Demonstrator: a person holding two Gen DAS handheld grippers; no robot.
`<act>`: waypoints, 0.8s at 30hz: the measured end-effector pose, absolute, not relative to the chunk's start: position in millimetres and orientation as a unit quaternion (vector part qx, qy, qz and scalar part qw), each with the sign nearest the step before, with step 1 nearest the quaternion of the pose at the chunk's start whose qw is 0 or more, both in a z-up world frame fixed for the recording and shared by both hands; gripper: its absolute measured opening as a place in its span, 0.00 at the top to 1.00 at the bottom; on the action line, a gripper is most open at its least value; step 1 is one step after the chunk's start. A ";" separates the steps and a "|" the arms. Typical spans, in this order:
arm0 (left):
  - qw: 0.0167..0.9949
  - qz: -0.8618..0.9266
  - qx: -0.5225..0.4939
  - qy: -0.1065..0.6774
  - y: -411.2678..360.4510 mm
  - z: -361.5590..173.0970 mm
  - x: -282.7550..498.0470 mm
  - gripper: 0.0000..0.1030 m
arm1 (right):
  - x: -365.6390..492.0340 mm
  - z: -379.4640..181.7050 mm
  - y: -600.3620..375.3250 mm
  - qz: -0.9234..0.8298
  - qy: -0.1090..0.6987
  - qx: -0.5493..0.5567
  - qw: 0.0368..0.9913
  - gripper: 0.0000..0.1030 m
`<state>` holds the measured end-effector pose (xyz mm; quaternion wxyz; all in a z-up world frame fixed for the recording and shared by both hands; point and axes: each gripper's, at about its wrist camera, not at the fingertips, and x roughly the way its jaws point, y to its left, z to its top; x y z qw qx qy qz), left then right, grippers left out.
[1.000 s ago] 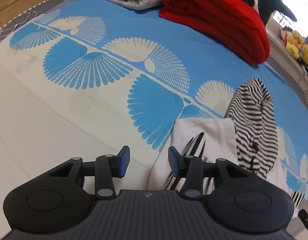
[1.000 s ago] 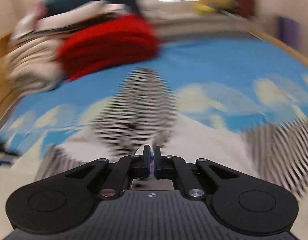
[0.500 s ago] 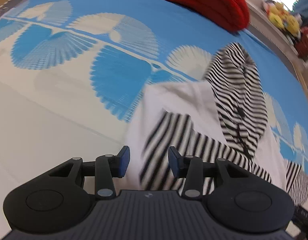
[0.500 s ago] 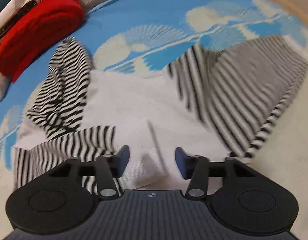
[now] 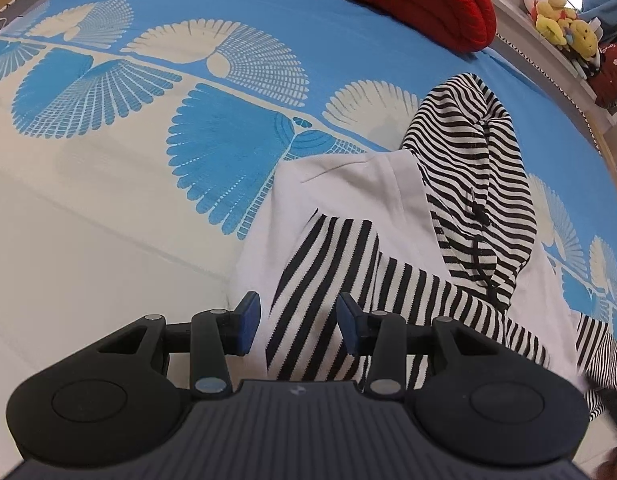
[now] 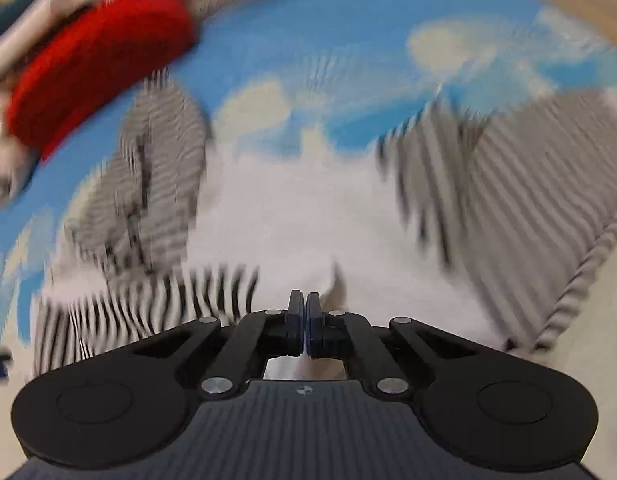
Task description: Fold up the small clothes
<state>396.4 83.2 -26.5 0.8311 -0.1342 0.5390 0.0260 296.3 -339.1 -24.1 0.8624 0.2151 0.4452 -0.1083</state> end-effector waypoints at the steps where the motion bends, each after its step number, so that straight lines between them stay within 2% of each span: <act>1: 0.831 0.025 -0.132 0.539 83.2 -26.7 396.0 0.55 | 290.5 -7.0 -339.0 -0.119 0.408 0.206 0.882 1.00; 3: 0.831 0.022 -0.127 0.540 81.5 -27.3 395.0 0.55 | 285.6 7.9 -342.4 -0.132 0.381 0.205 0.892 1.00; 7: 0.830 0.018 -0.117 0.544 75.2 -30.9 393.0 0.55 | 290.6 -18.9 -355.4 -0.180 0.449 0.212 0.849 1.00; 10: 0.829 0.015 -0.112 0.548 71.3 -33.8 392.3 0.55 | 290.5 -35.4 -361.5 -0.224 0.494 0.208 0.814 0.96; 14: 0.828 0.011 -0.109 0.549 67.0 -38.4 391.9 0.56 | 290.4 -20.8 -357.3 -0.201 0.450 0.210 0.844 0.93; 17: 0.822 0.006 -0.107 0.559 62.2 -48.9 392.0 0.57 | 293.3 -26.0 -351.9 -0.141 0.466 0.226 0.844 0.85; 18: 0.816 0.006 -0.108 0.567 60.8 -55.2 391.8 0.57 | 297.5 -37.4 -352.3 -0.128 0.498 0.239 0.824 0.76; 19: 0.811 0.005 -0.111 0.575 60.0 -60.4 391.7 0.57 | 299.7 -49.3 -352.7 -0.121 0.529 0.244 0.804 0.72; 20: 0.804 0.005 -0.110 0.585 58.8 -66.6 391.9 0.57 | 300.6 -60.9 -354.0 -0.125 0.555 0.241 0.786 0.73; 24: 0.804 0.004 -0.109 0.584 49.6 -56.7 389.3 0.59 | 299.6 -47.7 -357.4 -0.140 0.532 0.217 0.807 0.71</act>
